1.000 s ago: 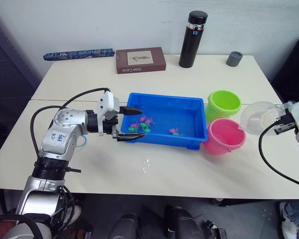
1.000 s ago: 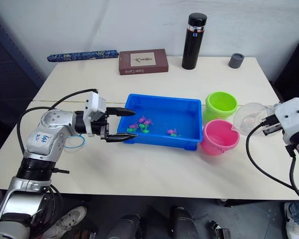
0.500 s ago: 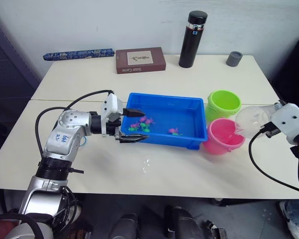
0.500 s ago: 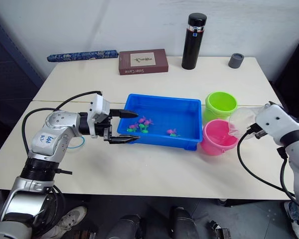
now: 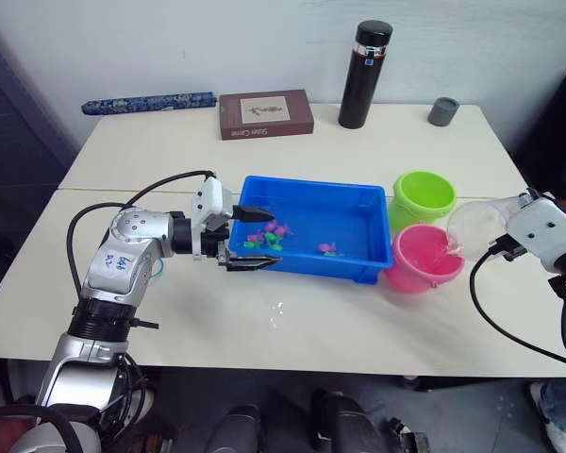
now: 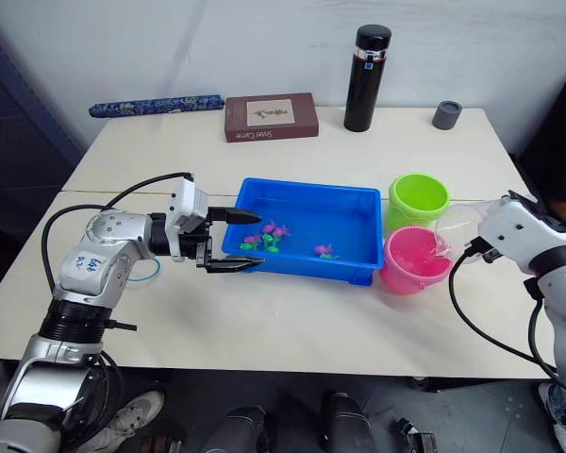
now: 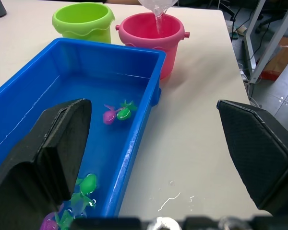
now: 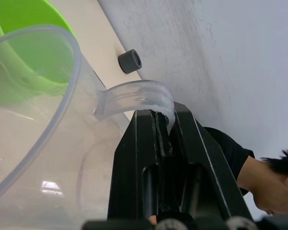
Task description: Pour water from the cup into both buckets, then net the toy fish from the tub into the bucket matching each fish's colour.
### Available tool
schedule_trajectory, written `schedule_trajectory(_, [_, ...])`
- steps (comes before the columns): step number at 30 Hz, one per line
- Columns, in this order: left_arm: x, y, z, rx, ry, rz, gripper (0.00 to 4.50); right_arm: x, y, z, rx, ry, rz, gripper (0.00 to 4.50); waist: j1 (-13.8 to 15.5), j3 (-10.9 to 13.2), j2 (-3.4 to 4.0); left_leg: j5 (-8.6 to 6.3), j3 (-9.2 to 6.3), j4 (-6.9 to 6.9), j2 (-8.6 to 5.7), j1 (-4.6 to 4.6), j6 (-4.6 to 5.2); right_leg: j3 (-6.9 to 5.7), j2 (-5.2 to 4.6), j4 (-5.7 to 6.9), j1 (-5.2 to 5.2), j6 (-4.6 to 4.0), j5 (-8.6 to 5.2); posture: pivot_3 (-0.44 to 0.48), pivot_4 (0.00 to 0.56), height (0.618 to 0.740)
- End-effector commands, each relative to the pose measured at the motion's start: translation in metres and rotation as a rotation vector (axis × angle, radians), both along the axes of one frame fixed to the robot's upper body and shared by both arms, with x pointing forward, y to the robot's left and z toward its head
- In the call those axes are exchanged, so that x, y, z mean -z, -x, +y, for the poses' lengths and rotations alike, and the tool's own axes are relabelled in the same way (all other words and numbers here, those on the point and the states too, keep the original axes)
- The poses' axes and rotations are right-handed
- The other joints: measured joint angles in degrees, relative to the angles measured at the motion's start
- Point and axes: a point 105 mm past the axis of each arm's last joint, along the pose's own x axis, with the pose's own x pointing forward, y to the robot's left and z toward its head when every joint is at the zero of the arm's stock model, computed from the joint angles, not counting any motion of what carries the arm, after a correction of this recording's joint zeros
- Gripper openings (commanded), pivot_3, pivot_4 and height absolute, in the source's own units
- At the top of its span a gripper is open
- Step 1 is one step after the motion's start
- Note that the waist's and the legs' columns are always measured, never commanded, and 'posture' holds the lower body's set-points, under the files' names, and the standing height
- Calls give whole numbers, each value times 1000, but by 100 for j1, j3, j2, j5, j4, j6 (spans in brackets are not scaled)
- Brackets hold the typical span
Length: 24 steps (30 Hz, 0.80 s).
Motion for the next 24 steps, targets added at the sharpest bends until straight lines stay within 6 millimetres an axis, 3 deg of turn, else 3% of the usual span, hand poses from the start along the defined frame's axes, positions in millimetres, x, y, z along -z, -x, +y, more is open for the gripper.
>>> schedule_trajectory(1, [-8,3,-1,16,13,-41,4500,-15,0,3,-6,16,-61,38,0,0,0,0,0,0,0,0,0,0,0,0,0,0,0,0,150,739])
schedule_trajectory(9, [-8,3,-1,8,13,-43,4500,-15,-5,3,-7,-61,-51,38,-1,0,0,0,0,1,0,0,0,0,0,1,0,0,0,0,150,739])
schedule_trajectory(17, [-8,4,1,-3,12,-44,4500,-12,-12,-11,47,-387,-28,38,-1,0,0,0,-1,3,0,0,0,0,0,2,0,0,0,0,150,739])
schedule_trajectory(24, [-9,4,5,-23,13,-49,4500,-24,-29,-20,103,-531,-91,38,-10,0,0,0,-1,5,0,0,0,0,-2,4,-1,0,0,0,150,739])
